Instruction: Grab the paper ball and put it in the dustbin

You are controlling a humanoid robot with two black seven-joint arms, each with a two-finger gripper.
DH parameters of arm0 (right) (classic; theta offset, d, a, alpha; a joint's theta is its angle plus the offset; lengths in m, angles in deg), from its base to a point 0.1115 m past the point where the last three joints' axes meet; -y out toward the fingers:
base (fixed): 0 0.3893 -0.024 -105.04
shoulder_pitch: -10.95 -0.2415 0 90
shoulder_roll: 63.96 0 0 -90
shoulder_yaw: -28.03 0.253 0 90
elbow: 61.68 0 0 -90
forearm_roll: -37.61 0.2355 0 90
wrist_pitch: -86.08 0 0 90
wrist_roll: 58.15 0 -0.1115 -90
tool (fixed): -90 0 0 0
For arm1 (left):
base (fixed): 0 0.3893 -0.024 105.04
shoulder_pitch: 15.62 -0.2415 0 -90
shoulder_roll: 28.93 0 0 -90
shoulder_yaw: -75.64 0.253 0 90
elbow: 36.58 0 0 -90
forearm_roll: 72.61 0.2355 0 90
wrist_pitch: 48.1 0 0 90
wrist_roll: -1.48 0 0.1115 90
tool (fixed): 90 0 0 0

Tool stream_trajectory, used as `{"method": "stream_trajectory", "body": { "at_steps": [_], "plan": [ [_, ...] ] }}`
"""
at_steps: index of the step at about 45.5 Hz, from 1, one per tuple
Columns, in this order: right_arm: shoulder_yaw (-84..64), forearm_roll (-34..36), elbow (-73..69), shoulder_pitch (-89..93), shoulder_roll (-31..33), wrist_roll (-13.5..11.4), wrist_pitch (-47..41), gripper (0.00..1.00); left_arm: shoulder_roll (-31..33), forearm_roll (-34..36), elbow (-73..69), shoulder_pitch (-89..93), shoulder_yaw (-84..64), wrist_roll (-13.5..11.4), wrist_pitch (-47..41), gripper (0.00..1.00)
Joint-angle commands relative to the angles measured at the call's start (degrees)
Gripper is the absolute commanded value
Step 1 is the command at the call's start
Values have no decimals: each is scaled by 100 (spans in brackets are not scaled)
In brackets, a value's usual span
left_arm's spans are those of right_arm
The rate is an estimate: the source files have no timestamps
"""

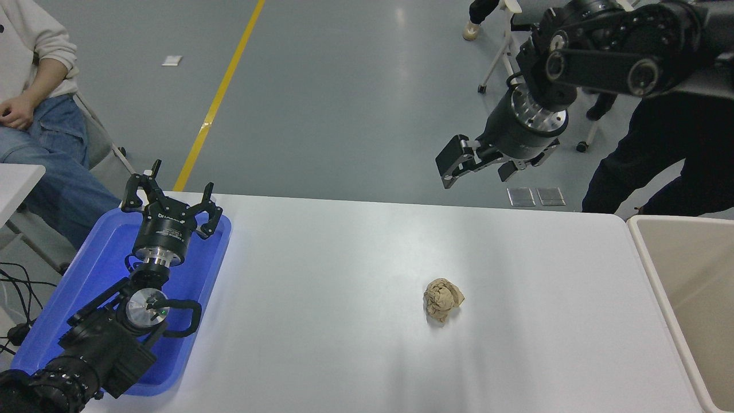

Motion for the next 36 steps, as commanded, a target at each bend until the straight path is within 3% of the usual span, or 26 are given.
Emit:
{"method": "stream_trajectory", "body": {
  "at_steps": [1, 16, 36],
  "plan": [
    [45, -27, 183, 556, -316, 0, 794, 100, 0, -2, 0, -2, 0, 0, -4, 100],
    [45, -36, 218, 1119, -580, 0, 2341, 100, 0, -2, 0, -2, 0, 0, -4, 100],
    [36, -36, 824, 2103, -580, 0, 2552, 100, 0, -1, 0, -2, 0, 0, -4, 100]
  ]
}}
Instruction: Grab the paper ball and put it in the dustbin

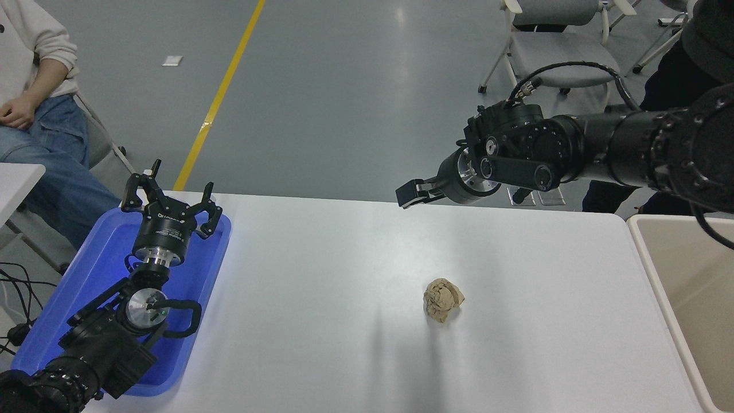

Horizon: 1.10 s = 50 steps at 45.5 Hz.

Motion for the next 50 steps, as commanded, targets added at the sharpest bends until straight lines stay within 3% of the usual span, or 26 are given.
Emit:
{"method": "stream_trajectory", "body": {
  "at_steps": [1, 50],
  "plan": [
    [-4, -1, 423, 680, -24, -2, 171, 100, 0, -1, 0, 1, 0, 0, -1, 100],
    [400, -10, 687, 2139, -24, 7, 100, 100, 0, 8, 0, 1, 0, 0, -1, 100]
  ]
}}
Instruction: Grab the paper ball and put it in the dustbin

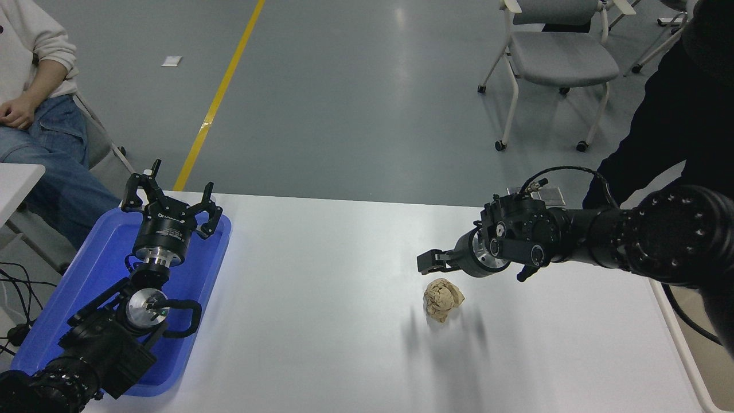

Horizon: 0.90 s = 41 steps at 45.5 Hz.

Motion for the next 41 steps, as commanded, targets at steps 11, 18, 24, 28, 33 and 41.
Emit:
{"method": "stream_trajectory", "body": {
  "at_steps": [11, 18, 24, 28, 33, 41],
  "plan": [
    [371, -118, 15, 371, 0, 9, -13, 100, 0, -1, 0, 0, 0, 0, 5, 100],
    [415, -285, 164, 485, 0, 18, -4, 100, 0, -1, 0, 0, 0, 0, -4, 100],
    [415, -311, 304, 617, 0, 27, 13, 100, 0, -1, 0, 0, 0, 0, 5, 100],
    [415, -311, 357, 670, 0, 27, 13, 100, 0, 7, 0, 0, 0, 0, -4, 100],
    [415, -311, 401, 705, 0, 27, 40, 100, 0, -1, 0, 0, 0, 0, 5, 100],
    [406, -320, 463, 705, 0, 35, 57, 83, 0, 7, 0, 0, 0, 0, -4, 100]
  ]
}}
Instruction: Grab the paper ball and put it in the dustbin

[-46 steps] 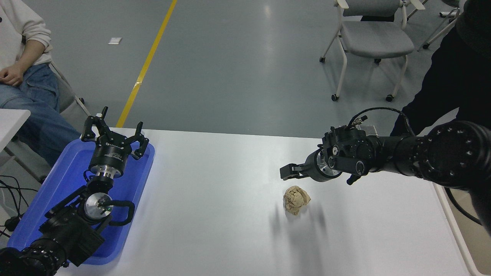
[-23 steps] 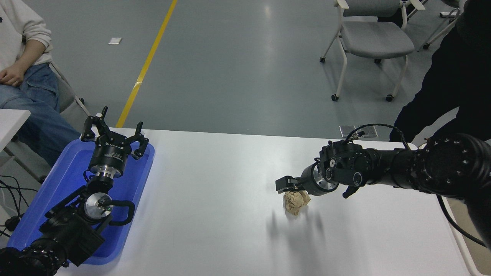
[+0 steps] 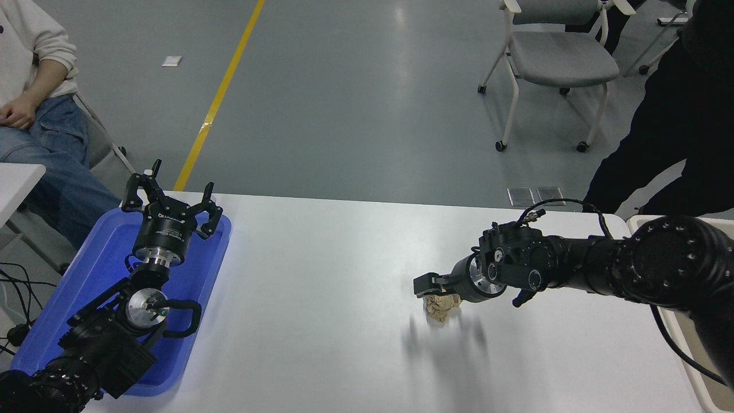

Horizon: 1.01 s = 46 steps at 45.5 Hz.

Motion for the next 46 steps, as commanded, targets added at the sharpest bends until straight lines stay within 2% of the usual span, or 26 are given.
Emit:
{"method": "stream_trajectory", "body": {
  "at_steps": [1, 5, 12, 14, 19, 24, 28, 30, 31, 46],
  "plan": [
    [2, -54, 100, 60, 0, 16, 17, 77, 0, -2, 0, 0, 0, 0, -3, 100],
    [2, -309, 109, 60, 0, 16, 26, 59, 0, -2, 0, 0, 0, 0, -3, 100],
    [11, -538, 118, 60, 0, 25, 26, 55, 0, -2, 0, 0, 0, 0, -3, 100],
    [2, -564, 118, 60, 0, 34, 17, 49, 0, -2, 0, 0, 0, 0, -3, 100],
    [2, -652, 109, 34, 0, 34, 9, 27, 0, -2, 0, 0, 0, 0, 6, 100],
    [-7, -758, 39, -115, 0, 34, -44, 21, 0, -2, 0, 0, 0, 0, 5, 100],
    [-15, -758, -49, -388, 0, 34, -114, 10, 0, -2, 0, 0, 0, 0, -3, 100],
    [-42, -749, -128, -537, 0, 34, -202, 2, 0, -2, 0, 0, 0, 0, -3, 100],
    [-51, -740, -207, -781, 0, 34, -446, 0, 0, -2, 0, 0, 0, 0, 5, 100],
    [-51, -635, -1296, -2409, 113, 25, -870, 0, 0, -2, 0, 0, 0, 0, -3, 100]
  ]
}}
